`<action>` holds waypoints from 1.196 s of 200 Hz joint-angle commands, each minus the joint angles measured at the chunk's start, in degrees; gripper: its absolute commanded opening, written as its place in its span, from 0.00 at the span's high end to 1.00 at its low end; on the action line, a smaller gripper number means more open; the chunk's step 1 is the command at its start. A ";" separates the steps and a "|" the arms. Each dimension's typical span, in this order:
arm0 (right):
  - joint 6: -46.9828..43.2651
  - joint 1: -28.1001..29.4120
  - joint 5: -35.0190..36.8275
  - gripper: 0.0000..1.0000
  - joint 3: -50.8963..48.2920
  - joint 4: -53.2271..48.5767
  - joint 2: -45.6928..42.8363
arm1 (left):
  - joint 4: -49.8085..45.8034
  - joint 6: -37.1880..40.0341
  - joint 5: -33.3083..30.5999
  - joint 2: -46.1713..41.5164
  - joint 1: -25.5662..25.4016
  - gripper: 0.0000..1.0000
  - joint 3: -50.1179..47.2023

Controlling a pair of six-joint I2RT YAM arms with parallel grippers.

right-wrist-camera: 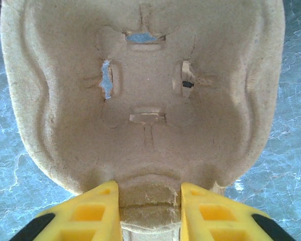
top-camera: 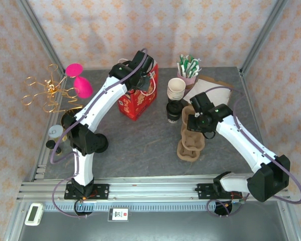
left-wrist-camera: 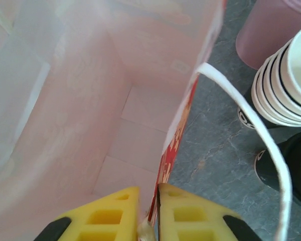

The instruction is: Pack the takeout coffee

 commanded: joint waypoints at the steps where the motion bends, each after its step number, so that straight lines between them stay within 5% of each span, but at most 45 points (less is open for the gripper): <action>1: -1.09 -0.57 0.84 0.72 0.24 0.71 -0.75 | -3.65 -3.25 2.32 -0.66 -0.06 0.89 1.98; 37: -1.00 -0.79 -0.07 0.72 0.10 1.12 -1.28 | -6.08 -12.20 -1.27 -4.64 -3.16 0.97 -0.71; 124: -2.11 -0.78 0.97 0.72 -1.96 2.12 -2.62 | -5.21 -35.23 -11.71 -14.49 -17.38 0.97 -12.36; 216: -2.10 -0.91 -0.56 0.73 -4.94 3.80 -2.75 | -17.22 -44.15 -20.60 -11.13 -25.20 0.97 -10.40; 239: -1.86 -1.02 -0.65 0.73 -5.25 3.98 -2.70 | -14.39 -43.18 -17.00 -10.65 -25.28 0.96 -10.95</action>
